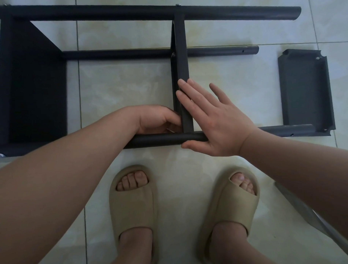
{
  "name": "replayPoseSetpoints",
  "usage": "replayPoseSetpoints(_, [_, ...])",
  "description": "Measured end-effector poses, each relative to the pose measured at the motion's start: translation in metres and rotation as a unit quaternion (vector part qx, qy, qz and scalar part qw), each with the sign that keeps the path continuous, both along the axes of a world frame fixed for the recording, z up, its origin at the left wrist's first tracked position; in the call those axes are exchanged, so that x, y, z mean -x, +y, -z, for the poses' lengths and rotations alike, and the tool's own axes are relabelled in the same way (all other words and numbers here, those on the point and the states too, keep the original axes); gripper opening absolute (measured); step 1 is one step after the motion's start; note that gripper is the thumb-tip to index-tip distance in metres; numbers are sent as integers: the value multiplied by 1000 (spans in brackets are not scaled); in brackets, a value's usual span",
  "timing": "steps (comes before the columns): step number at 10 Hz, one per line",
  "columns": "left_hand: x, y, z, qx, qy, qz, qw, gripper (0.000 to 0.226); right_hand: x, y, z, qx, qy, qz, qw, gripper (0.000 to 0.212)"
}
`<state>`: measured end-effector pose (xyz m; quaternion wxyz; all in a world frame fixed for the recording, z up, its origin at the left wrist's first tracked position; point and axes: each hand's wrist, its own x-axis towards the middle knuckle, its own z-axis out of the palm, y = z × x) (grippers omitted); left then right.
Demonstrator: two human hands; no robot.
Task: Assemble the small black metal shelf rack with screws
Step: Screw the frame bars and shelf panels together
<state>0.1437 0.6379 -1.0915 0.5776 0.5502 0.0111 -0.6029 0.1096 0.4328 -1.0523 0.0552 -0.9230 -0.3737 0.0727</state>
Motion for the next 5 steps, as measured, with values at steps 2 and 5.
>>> replayPoseSetpoints(2, [1,-1,0,-12,-21,-25,999,12,0,0,0,-4,2,0,1000,101])
replayPoseSetpoints(5, [0,-1,-1,1,-9,-35,999,21,0,0,0,-7,4,1,1000,101])
